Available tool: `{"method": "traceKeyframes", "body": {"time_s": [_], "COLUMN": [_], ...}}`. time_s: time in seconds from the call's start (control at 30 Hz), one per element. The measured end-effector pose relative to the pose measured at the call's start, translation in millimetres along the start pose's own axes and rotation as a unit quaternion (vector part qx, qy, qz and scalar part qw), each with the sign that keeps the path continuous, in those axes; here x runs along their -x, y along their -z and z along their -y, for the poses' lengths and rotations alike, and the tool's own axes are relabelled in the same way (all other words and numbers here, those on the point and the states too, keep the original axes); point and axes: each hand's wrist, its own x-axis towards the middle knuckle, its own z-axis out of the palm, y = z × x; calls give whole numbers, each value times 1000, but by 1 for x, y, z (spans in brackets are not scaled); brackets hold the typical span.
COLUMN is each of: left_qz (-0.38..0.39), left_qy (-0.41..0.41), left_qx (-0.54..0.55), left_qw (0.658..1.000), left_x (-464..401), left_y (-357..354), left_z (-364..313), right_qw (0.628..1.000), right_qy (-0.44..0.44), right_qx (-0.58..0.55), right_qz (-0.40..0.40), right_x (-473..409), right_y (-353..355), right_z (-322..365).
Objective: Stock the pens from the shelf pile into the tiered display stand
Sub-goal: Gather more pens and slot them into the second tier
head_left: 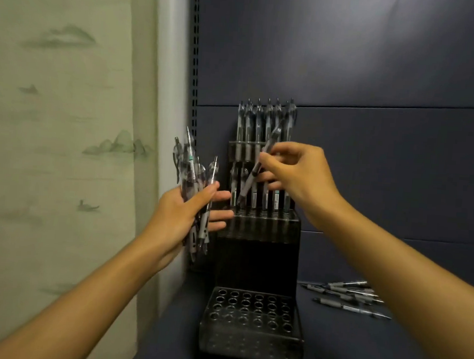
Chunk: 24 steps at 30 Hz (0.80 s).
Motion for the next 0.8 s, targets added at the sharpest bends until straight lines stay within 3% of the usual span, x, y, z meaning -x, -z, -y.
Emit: {"method": "traceKeyframes", "body": {"time_s": [0.2, 0.8], "left_qz": [-31, 7], "left_qy": [14, 21], "left_qx": [-4, -22], "left_qw": [999, 1000], "left_x": [-1, 12], "left_y": [45, 58], "left_z": [7, 32], "right_qw": [996, 981], "right_qy": [14, -35], "right_qx": [77, 185], "right_qz": [-53, 50], "right_x": [-23, -18], "right_y": [-9, -52], "right_z": [5, -25]}}
